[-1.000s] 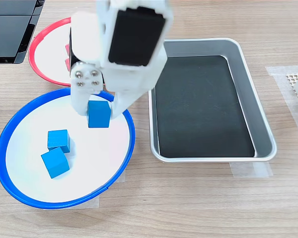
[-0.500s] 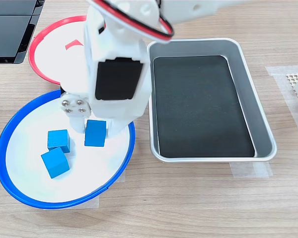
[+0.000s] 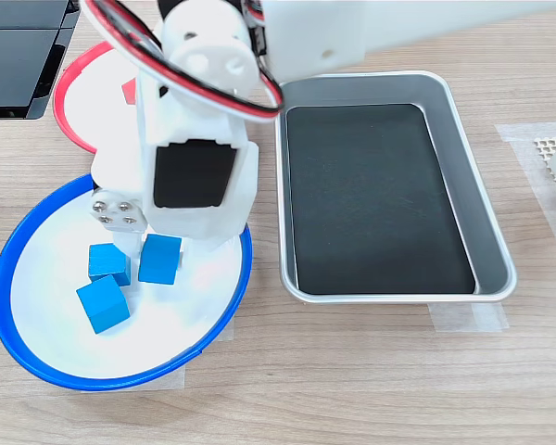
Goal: Relocate any blue block in the red dish to the blue dish, correcting any misplacements.
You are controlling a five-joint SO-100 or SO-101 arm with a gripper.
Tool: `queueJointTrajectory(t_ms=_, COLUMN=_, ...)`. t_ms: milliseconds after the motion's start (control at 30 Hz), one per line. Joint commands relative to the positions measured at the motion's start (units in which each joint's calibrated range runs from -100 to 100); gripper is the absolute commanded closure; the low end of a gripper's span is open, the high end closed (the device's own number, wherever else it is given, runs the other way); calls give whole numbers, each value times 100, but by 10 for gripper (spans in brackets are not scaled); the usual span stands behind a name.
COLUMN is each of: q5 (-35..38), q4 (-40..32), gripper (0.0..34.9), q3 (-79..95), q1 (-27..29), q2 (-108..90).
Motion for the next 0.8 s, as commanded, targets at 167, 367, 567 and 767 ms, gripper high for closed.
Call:
queueJointTrajectory(t_ms=167, q5=-151, q4=-107, gripper=276, q3=-213, q1=40, q2=-3)
queueJointTrajectory(t_ms=367, q5=-205, q4=25, gripper=179, q3=-168, q1=78, q2=-45)
queueJointTrajectory(t_ms=567, q5=-156, q4=141, gripper=159, q3=-31, q1=78, q2=-301)
queueJointTrajectory(t_ms=767, q5=205, q4=-41, gripper=180, q3=725, q1=209, q2=-1197)
